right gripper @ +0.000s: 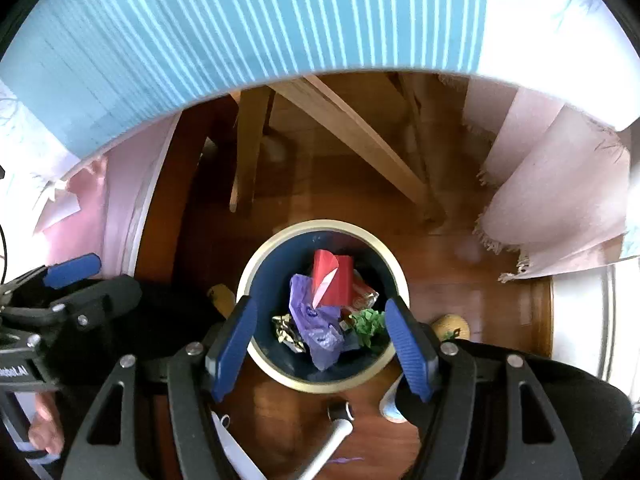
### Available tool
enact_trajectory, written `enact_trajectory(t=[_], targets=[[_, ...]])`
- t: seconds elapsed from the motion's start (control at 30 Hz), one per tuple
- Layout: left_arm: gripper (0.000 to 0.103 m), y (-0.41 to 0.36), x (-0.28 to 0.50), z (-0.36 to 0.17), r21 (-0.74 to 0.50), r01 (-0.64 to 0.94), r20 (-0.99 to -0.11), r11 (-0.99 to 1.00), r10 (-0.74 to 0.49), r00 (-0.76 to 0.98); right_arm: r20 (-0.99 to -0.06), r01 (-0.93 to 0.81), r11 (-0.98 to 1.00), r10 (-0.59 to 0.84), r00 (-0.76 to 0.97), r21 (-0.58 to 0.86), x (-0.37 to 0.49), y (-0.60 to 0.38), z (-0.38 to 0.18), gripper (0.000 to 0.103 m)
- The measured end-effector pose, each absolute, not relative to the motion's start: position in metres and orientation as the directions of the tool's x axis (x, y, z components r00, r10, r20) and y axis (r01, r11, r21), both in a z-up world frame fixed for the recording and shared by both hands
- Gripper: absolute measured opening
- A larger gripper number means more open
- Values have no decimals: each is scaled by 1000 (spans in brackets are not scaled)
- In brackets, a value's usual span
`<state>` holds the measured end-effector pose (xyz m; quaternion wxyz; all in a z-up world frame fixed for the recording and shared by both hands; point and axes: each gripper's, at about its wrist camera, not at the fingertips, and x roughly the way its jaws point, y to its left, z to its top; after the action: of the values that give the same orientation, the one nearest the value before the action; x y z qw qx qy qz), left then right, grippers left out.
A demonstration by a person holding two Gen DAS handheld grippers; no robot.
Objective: Collect trash
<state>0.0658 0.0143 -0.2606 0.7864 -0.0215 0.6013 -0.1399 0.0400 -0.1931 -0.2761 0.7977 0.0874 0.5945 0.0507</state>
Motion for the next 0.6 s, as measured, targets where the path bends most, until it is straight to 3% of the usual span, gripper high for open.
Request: enact_trajectory(t=[0.4, 0.6], targets=[[96, 12, 49, -188, -71, 262, -920, 962, -165, 356, -917, -49, 980, 196, 348, 191, 27, -190, -201, 67], [96, 9, 49, -129, -31, 279, -862, 960, -167, 479, -880, -128, 980, 191, 435, 150, 23, -174, -154, 67]])
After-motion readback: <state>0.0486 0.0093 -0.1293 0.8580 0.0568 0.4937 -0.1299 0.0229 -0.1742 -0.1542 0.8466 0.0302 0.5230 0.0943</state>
